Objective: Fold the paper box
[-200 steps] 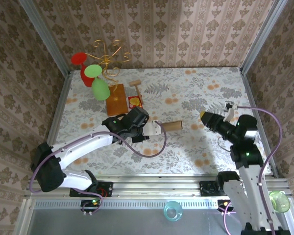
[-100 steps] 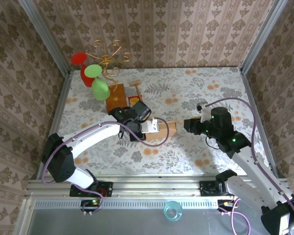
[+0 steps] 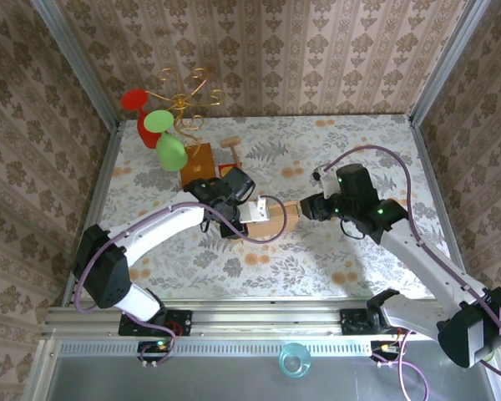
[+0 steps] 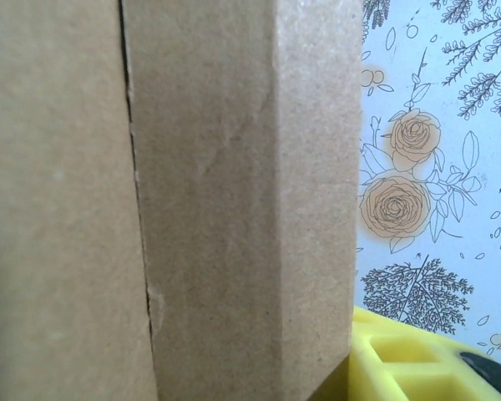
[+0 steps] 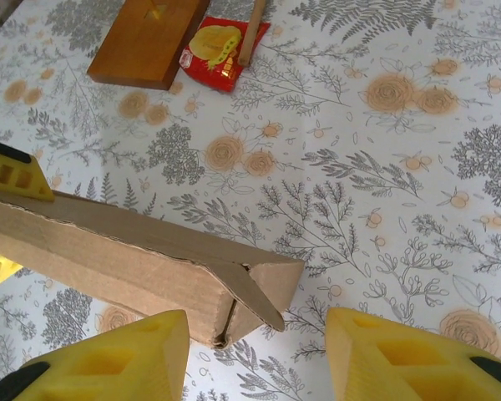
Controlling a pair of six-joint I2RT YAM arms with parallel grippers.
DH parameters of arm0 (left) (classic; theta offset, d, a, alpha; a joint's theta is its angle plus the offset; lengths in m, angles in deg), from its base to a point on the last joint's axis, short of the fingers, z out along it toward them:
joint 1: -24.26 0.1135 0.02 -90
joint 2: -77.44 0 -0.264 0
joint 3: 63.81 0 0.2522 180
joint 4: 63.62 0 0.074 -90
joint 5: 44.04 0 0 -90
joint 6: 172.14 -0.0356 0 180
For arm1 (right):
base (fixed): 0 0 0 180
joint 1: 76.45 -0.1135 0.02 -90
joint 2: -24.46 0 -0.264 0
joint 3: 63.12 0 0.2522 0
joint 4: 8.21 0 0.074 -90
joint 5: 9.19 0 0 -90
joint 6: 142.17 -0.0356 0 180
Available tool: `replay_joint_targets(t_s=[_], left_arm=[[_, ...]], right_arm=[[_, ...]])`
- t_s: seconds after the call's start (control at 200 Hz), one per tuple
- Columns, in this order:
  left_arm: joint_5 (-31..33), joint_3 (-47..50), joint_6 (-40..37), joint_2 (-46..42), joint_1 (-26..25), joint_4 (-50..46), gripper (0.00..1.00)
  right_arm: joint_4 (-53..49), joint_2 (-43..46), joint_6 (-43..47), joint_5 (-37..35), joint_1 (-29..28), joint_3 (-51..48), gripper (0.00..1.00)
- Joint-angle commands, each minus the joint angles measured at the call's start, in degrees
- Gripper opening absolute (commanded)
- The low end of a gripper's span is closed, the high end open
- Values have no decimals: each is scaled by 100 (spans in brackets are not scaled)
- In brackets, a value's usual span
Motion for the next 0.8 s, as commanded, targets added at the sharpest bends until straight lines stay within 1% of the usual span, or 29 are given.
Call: replay_joint_targets(t_s=[0.0, 0.185, 0.28, 0.305, 0.365, 0.42, 0.52, 0.795], left_arm=[[-96, -49, -102, 107, 63, -55, 43], [-79, -33, -116, 134, 64, 12, 43], [-55, -32, -118, 146, 65, 29, 43], [-56, -32, -116, 146, 64, 35, 43], [-55, -28, -112, 139, 80, 57, 43], [-74, -29, -120, 131, 90, 66, 43], [-75, -23, -123, 146, 99, 93, 43], [-90, -23, -129, 189, 133, 119, 44]], right_arm=[[-297, -206, 423, -177, -91, 295, 47], [-474, -557, 702, -218, -102, 673, 46], [-474, -707, 905, -208, -171, 827, 44], [-648, -754, 964, -215, -192, 870, 43], [-762, -874, 1099, -192, -231, 970, 38], [-862, -955, 1207, -233, -273, 1031, 37], [-953, -997, 1270, -356, -286, 1055, 35], [-966, -897, 1309, -341, -295, 982, 31]])
